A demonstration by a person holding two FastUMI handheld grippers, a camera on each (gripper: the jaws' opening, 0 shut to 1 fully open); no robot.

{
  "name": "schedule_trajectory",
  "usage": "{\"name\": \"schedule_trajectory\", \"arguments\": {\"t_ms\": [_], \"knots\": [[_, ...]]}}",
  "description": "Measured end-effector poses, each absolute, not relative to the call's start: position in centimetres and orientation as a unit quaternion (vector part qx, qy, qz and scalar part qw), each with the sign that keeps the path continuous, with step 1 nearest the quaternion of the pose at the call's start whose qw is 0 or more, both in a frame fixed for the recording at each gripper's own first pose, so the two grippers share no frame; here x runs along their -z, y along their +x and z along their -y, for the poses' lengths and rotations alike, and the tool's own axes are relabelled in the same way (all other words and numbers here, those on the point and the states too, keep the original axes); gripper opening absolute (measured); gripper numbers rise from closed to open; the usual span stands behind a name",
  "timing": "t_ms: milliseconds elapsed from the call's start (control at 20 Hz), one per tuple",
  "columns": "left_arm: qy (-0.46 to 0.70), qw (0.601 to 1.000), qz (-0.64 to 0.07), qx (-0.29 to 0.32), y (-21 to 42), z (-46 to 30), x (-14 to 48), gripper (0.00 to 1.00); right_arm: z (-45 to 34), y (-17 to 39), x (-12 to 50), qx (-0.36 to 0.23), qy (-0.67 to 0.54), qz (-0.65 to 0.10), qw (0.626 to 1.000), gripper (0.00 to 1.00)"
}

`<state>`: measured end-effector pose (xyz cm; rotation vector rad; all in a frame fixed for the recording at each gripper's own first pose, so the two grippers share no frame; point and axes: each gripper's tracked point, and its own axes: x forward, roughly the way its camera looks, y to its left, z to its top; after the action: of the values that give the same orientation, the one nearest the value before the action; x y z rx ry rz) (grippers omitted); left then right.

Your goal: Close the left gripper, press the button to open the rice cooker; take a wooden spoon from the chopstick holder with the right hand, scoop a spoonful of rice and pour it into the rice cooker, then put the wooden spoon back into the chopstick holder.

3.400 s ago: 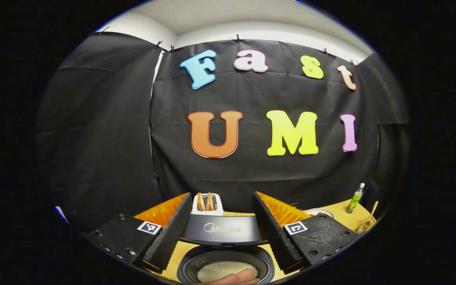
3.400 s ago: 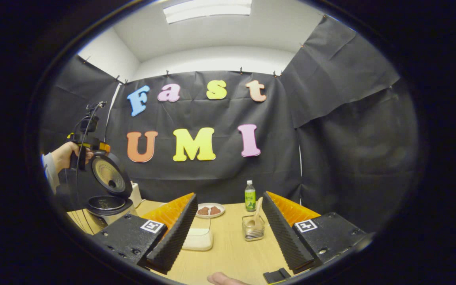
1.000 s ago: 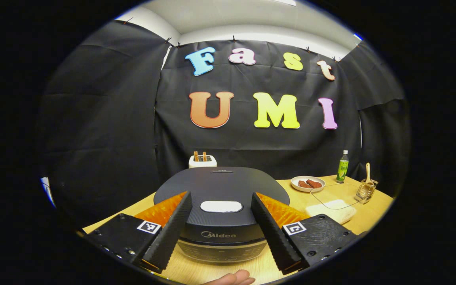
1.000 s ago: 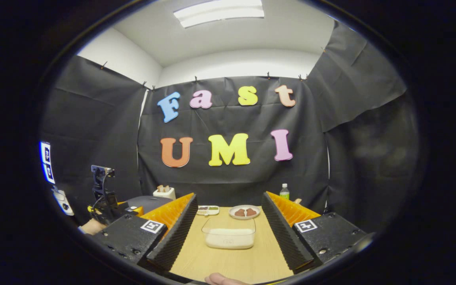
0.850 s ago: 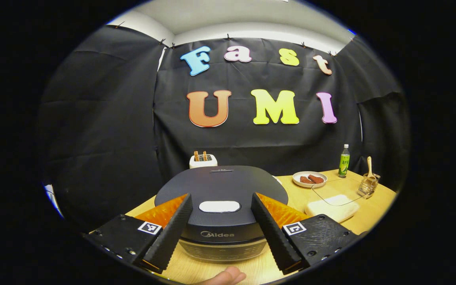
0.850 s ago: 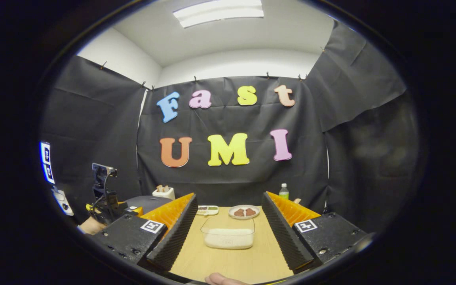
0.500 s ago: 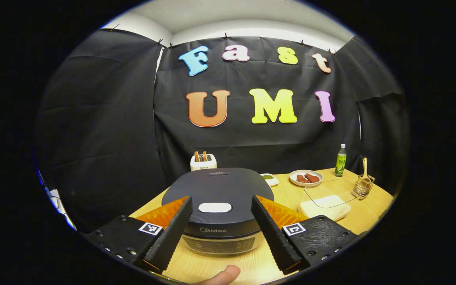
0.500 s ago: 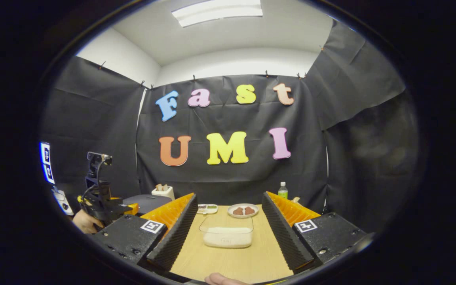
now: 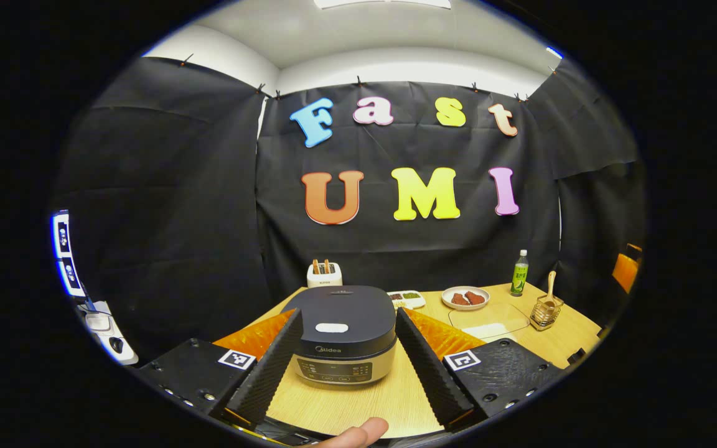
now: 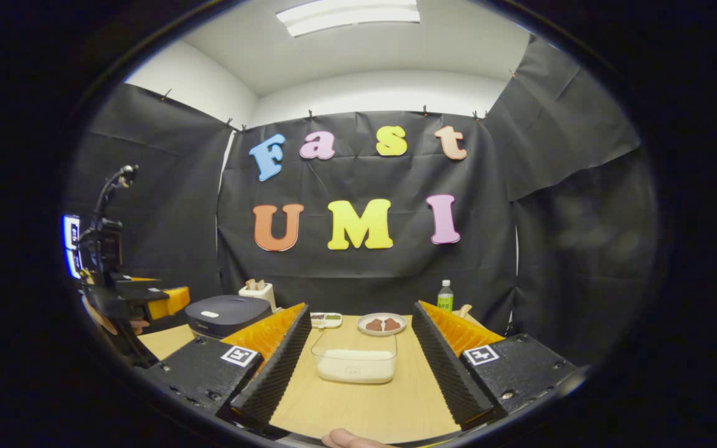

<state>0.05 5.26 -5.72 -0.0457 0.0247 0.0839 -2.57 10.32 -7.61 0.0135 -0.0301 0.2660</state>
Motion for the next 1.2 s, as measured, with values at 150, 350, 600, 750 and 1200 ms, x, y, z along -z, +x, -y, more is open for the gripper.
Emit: {"name": "schedule_trajectory", "arguments": {"t_ms": [150, 350, 600, 750, 1200], "knots": [[-0.026, 0.999, -0.009, -0.042, -2.1, -4.5, 5.5, 0.95, -9.6, -2.9, 7.3, -0.13, 0.006, 0.017, 0.991, 1.0], [-0.033, 0.999, -0.003, -0.036, -3.9, -3.4, 5.4, 0.95, -8.4, -3.0, 7.0, -0.123, 0.014, 0.016, 0.992, 1.0], [-0.032, 0.999, -0.006, -0.027, -5.1, -2.0, 6.3, 0.95, -7.3, -3.2, 7.0, -0.116, 0.009, 0.013, 0.993, 1.0], [-0.029, 0.999, -0.006, -0.023, -5.7, -1.8, 6.9, 0.95, -6.5, -3.2, 6.9, -0.109, 0.009, 0.014, 0.994, 1.0], [-0.022, 0.999, -0.01, -0.034, -5.5, -2.1, 7.1, 0.95, -5.5, -2.6, 7.5, -0.102, 0.02, 0.011, 0.994, 1.0]]}}
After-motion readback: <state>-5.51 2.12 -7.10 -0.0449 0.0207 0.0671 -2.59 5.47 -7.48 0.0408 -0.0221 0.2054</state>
